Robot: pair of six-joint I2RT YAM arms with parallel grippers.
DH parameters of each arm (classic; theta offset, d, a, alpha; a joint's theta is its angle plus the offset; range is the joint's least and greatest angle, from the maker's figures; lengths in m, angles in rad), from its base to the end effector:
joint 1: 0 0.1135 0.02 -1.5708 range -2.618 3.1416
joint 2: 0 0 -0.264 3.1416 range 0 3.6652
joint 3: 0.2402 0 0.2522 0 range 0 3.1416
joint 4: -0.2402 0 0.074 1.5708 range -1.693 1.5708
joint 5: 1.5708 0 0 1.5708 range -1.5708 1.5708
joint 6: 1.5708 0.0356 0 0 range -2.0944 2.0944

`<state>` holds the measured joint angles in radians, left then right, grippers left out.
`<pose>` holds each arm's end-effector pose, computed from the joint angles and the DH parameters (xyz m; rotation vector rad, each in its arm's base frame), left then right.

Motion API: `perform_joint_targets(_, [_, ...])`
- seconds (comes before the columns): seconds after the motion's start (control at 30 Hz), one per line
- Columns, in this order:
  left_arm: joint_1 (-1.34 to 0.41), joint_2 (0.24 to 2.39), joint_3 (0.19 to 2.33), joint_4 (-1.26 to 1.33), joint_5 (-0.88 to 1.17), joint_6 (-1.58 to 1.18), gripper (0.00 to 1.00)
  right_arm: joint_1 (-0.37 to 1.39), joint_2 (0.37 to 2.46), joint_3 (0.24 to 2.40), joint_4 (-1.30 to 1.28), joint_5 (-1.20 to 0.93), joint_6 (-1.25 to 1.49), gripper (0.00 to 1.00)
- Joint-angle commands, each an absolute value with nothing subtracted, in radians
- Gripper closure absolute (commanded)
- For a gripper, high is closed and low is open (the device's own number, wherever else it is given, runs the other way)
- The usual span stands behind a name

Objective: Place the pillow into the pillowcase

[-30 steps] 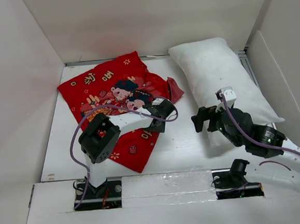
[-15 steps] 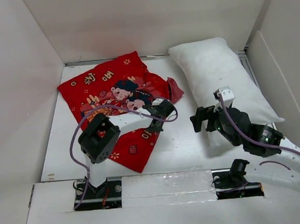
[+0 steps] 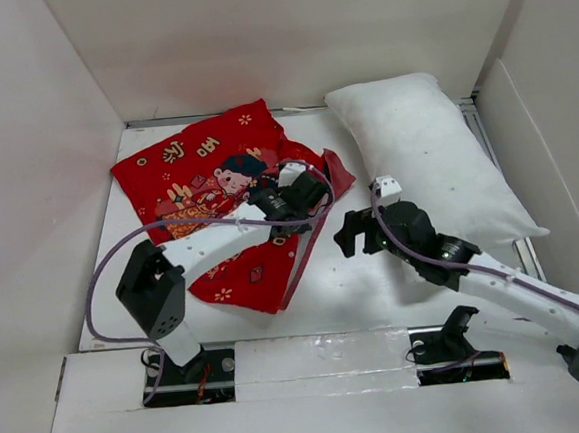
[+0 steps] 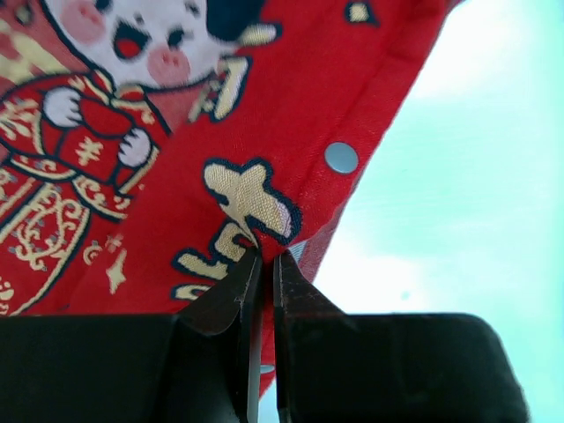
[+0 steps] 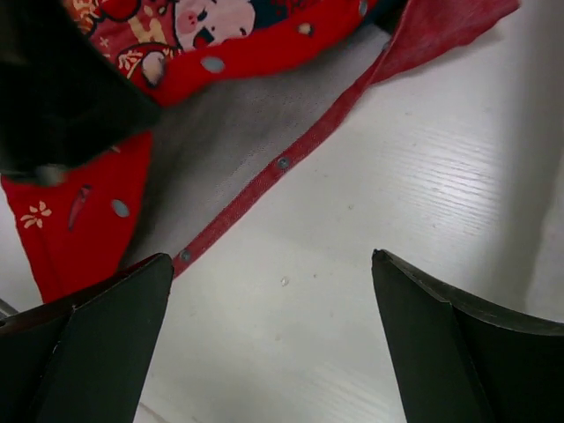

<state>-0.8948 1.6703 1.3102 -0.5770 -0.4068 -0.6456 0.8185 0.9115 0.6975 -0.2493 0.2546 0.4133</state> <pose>0.2361 -0.2719 0.2600 0.1377 2.4091 -0.1932 0.1483 0.1453 0.2803 -0.2537 2.0417 0.5183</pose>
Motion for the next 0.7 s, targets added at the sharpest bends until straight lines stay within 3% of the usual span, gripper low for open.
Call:
perform_joint_targets(0.0, [-0.873, 1.571, 1.358, -0.592, -0.443, -0.686, 1.0, 0.74, 1.01, 0.626, 0.171, -0.044, 0.382, 0.0])
perform_joint_targets(0.17, [-0.873, 1.503, 1.376, -0.583, -0.41, -0.676, 1.0, 0.73, 1.212, 0.637, 0.376, -0.135, 0.373, 0.11])
perform_joint_targets(0.2, [-0.873, 1.503, 1.376, -0.583, -0.393, -0.676, 1.0, 0.73, 1.245, 0.667, 0.403, -0.149, 0.373, 0.2])
perform_joint_targets(0.3, [-0.873, 1.477, 1.365, -0.569, -0.382, -0.666, 1.0, 0.721, 1.37, 0.696, 0.529, -0.211, 0.396, 0.32])
perform_joint_targets(0.5, [-0.864, 1.425, 1.336, -0.569, -0.37, -0.666, 1.0, 0.721, 1.586, 0.736, 0.791, -0.278, 0.509, 0.34])
perform_joint_targets(0.67, [-0.864, 1.391, 1.292, -0.54, -0.35, -0.643, 1.0, 0.721, 1.678, 0.683, 1.101, -0.377, 0.632, 0.29])
